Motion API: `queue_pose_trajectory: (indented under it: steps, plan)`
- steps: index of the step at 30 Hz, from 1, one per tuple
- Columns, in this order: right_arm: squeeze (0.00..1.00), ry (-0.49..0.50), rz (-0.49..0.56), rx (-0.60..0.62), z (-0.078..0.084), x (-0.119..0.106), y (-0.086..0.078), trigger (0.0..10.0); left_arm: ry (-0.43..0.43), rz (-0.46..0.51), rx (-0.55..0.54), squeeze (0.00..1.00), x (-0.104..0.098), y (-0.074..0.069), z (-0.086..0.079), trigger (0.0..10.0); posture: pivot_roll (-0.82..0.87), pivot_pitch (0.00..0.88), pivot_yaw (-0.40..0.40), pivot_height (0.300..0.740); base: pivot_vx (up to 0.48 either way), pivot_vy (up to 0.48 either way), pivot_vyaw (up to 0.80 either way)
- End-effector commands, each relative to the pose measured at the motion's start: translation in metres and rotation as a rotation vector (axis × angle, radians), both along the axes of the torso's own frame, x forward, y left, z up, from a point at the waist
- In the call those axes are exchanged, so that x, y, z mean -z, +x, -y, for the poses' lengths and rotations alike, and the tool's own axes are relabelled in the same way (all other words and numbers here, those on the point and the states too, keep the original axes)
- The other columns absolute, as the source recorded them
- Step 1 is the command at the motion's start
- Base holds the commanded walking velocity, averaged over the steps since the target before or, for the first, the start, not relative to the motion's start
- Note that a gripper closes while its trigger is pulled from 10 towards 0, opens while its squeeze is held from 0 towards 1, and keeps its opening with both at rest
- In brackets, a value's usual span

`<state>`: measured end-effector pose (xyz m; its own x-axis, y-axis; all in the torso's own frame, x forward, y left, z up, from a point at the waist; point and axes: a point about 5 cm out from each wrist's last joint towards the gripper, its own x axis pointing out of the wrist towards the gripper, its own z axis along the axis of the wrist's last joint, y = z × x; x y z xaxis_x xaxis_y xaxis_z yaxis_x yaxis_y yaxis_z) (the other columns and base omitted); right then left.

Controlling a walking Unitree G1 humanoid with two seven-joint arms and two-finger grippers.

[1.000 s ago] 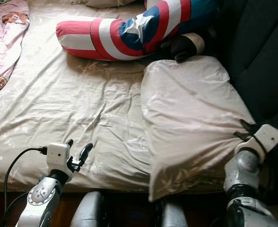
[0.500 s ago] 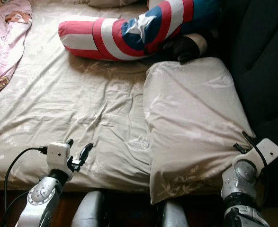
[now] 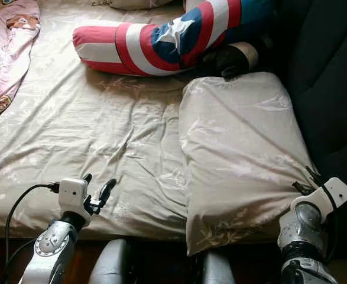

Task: Clean up the room

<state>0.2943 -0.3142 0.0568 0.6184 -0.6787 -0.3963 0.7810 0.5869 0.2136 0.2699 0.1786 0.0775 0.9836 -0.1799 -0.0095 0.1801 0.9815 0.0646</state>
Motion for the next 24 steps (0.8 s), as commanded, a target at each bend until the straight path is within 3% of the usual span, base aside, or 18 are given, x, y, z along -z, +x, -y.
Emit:
queue_pose_trajectory:
  steps: [1, 7, 8, 9, 12, 13, 15, 23, 24]
  plan:
    - [0.0, 0.046, -0.061, 0.035, -0.002, 0.017, -0.013, 0.0, 0.025, -0.025, 0.003, 0.0, 0.006, -0.003, -0.002, 10.0, 0.09, 0.227, -0.01, 0.645, 0.0, 0.0, 0.0]
    - [0.0, 0.046, -0.062, 0.027, -0.006, 0.02, -0.014, 0.0, 0.025, -0.024, 0.002, 0.0, 0.006, -0.003, -0.003, 10.0, 0.09, 0.229, -0.009, 0.645, 0.0, 0.0, 0.0]
    - [0.0, 0.036, -0.067, 0.012, -0.007, 0.02, -0.014, 1.1, 0.025, -0.024, 0.002, 0.0, 0.006, -0.004, -0.002, 10.0, 0.09, 0.228, -0.01, 0.645, 0.0, 0.0, 0.0]
    - [0.0, 0.017, -0.071, -0.004, -0.008, 0.019, -0.012, 10.0, 0.024, -0.024, 0.002, 0.0, 0.006, -0.004, -0.002, 10.0, 0.09, 0.227, -0.011, 0.645, 0.0, 0.0, 0.0]
    - [0.0, -0.01, -0.046, -0.021, -0.009, 0.015, -0.009, 10.0, 0.024, -0.024, 0.001, 0.0, 0.006, -0.004, -0.002, 10.0, 0.09, 0.229, -0.011, 0.645, 0.0, 0.0, 0.0]
    - [1.0, -0.012, -0.041, -0.021, -0.009, 0.014, -0.009, 10.0, 0.024, -0.024, 0.001, 0.0, 0.006, -0.004, -0.002, 10.0, 0.09, 0.228, -0.013, 0.645, 0.0, 0.0, 0.0]
    - [1.0, -0.122, -0.03, -0.077, -0.009, 0.004, -0.003, 10.0, 0.024, -0.026, -0.001, 0.0, 0.006, -0.004, -0.002, 10.0, 0.09, 0.229, -0.013, 0.645, 0.0, 0.0, 0.0]
    - [1.0, -0.217, -0.013, -0.132, -0.013, -0.006, 0.004, 10.0, 0.02, -0.027, -0.001, 0.0, 0.007, -0.004, -0.001, 10.0, 0.09, 0.221, -0.017, 0.645, 0.0, 0.0, 0.0]
    - [1.0, -0.256, 0.034, -0.169, -0.017, -0.013, 0.008, 10.0, 0.019, -0.027, 0.0, 0.0, 0.007, -0.004, -0.001, 10.0, 0.09, 0.221, -0.017, 0.645, 0.0, 0.0, 0.0]
